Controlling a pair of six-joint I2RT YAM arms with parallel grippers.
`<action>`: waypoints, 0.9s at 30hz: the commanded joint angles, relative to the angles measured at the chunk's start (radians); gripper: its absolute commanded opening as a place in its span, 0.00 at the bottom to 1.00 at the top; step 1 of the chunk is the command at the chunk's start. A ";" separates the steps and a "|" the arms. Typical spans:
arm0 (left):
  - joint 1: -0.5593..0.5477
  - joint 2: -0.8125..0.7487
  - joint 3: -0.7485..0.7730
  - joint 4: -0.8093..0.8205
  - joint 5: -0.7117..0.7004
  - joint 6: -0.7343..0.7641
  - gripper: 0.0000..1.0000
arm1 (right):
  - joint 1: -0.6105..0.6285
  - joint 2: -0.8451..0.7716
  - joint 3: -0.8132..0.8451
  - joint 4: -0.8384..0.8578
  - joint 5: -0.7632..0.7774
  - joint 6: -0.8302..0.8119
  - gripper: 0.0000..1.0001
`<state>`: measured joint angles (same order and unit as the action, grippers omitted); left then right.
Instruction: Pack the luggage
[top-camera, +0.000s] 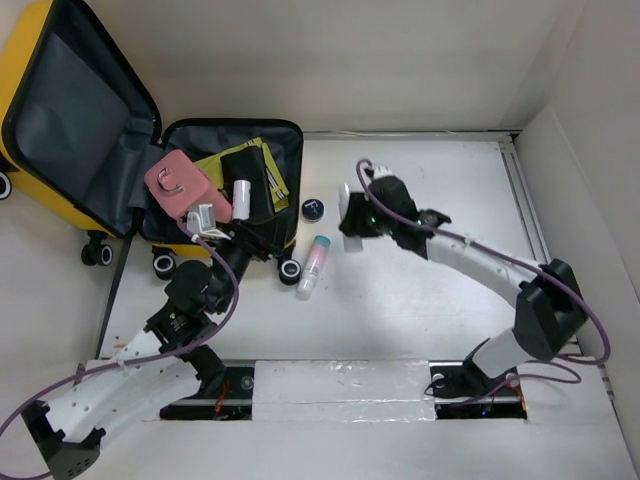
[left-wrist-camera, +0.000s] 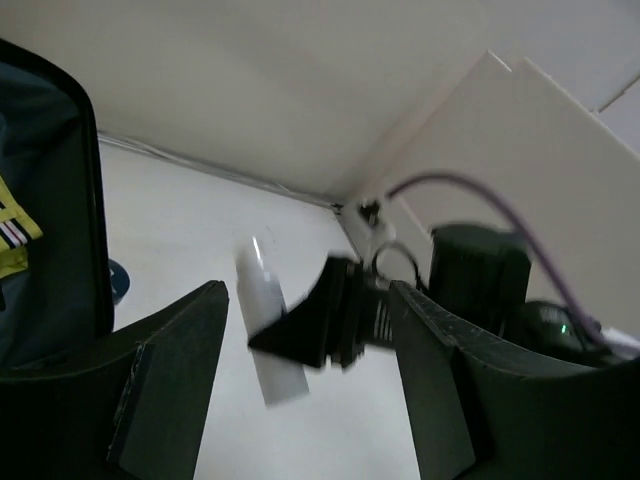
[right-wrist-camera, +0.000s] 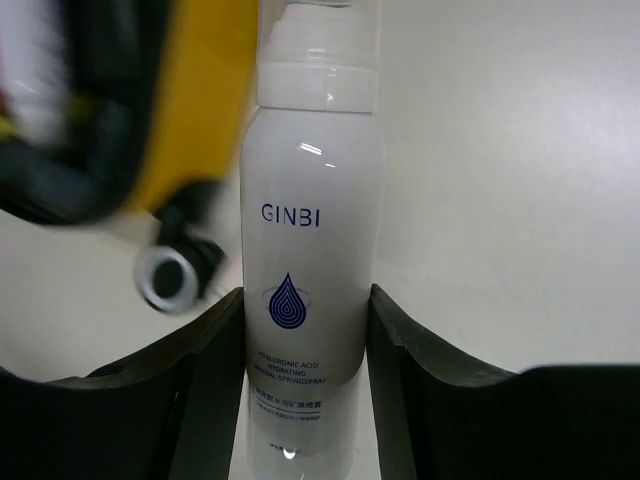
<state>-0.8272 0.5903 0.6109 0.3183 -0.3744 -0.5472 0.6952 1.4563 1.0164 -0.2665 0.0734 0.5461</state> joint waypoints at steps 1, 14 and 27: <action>0.005 0.014 -0.002 -0.021 0.017 -0.013 0.61 | -0.016 0.111 0.275 0.128 -0.176 -0.109 0.23; 0.005 0.052 -0.007 -0.179 0.074 -0.017 0.64 | -0.094 0.624 1.010 0.078 -0.466 -0.025 0.85; -0.095 0.687 0.179 -0.294 0.068 0.085 0.68 | -0.361 -0.032 0.036 0.294 -0.388 -0.103 0.80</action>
<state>-0.9226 1.2251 0.7227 0.0578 -0.2813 -0.5083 0.3210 1.5021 1.1431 -0.0658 -0.3172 0.4904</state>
